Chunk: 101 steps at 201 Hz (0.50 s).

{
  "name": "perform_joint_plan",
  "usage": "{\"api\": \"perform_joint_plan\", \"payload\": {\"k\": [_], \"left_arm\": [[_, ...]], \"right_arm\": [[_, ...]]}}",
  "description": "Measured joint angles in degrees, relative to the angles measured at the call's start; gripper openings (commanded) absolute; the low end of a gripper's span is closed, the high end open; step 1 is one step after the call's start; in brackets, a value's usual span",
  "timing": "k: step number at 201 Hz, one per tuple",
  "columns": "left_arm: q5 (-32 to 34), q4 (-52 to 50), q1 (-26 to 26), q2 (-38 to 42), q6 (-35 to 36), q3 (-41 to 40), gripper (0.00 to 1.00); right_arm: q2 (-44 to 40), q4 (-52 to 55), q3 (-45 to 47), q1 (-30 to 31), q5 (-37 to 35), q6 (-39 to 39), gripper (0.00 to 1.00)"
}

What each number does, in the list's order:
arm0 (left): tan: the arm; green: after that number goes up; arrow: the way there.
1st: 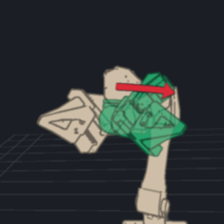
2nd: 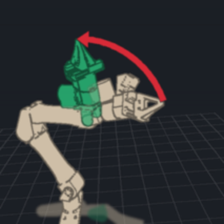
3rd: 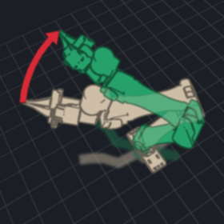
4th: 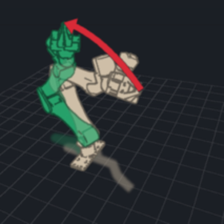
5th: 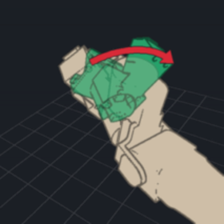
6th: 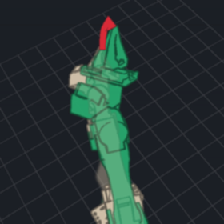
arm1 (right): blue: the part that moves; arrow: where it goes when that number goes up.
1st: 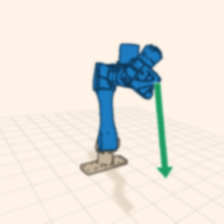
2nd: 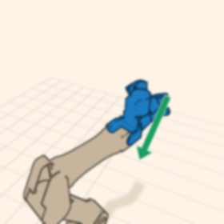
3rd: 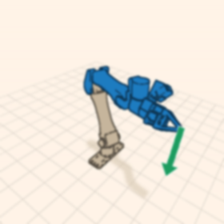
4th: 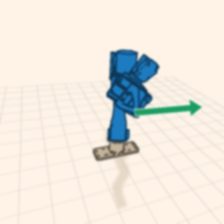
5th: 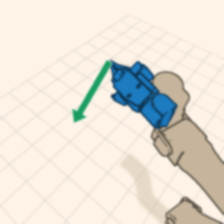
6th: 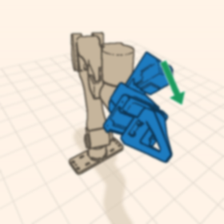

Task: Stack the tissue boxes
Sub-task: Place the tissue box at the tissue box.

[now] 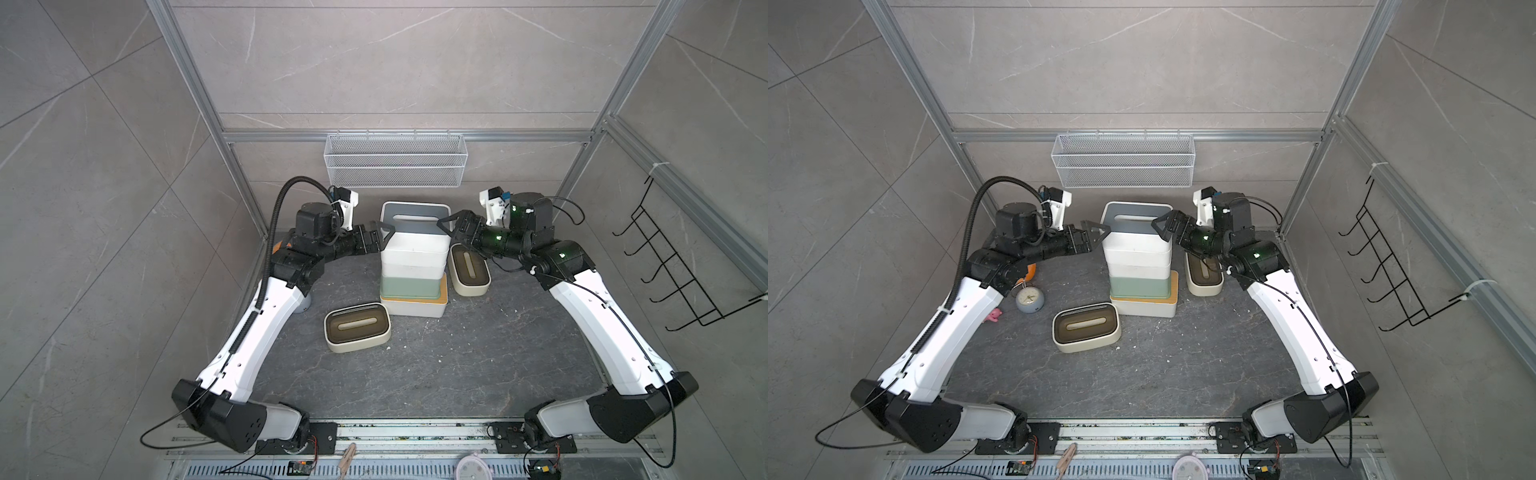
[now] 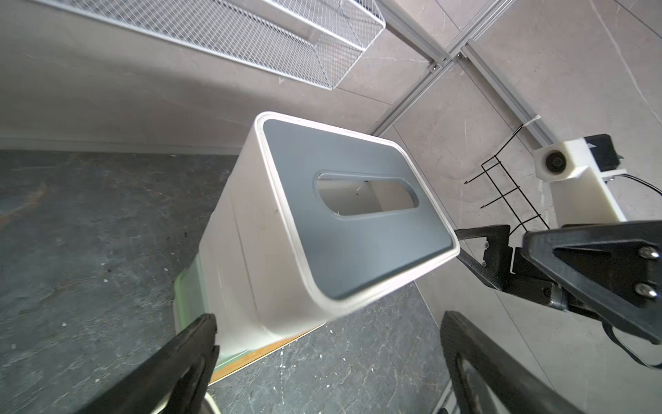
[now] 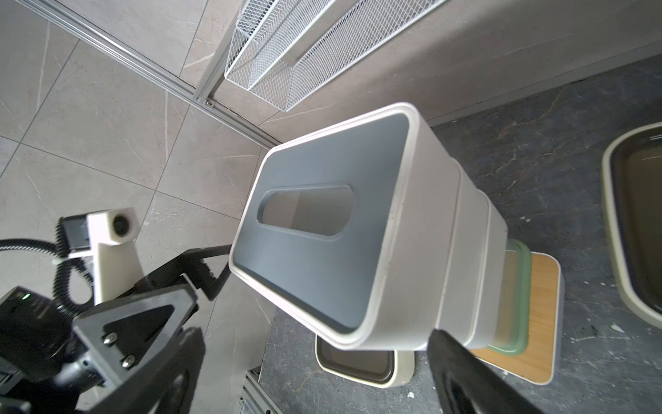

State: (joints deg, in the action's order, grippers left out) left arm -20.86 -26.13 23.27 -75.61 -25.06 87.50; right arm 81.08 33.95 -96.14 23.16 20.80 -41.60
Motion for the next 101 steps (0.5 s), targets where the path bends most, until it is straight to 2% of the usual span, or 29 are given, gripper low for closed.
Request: {"api": "perform_joint_plan", "payload": {"k": [24, 50, 69, 101], "left_arm": [[1.86, -2.89, 0.00, 10.36, 4.57, -7.54, 1.00], [2.58, -8.68, 0.02, 19.65, 7.65, -15.21, 1.00], [2.34, -14.47, 0.02, 22.51, 8.17, -19.06, 1.00], [2.38, -19.32, 0.70, 22.64, 6.75, -27.65, 1.00]], "right_arm": [[-3.69, 0.35, 2.91, -0.04, -0.85, 0.98, 1.00], [-10.10, -0.37, 9.92, -0.04, -1.33, 1.64, 1.00], [-15.91, -1.70, 17.92, -0.04, -1.53, 1.79, 1.00], [-23.58, -3.17, 30.05, -0.04, -1.77, 1.75, 1.00]]}}
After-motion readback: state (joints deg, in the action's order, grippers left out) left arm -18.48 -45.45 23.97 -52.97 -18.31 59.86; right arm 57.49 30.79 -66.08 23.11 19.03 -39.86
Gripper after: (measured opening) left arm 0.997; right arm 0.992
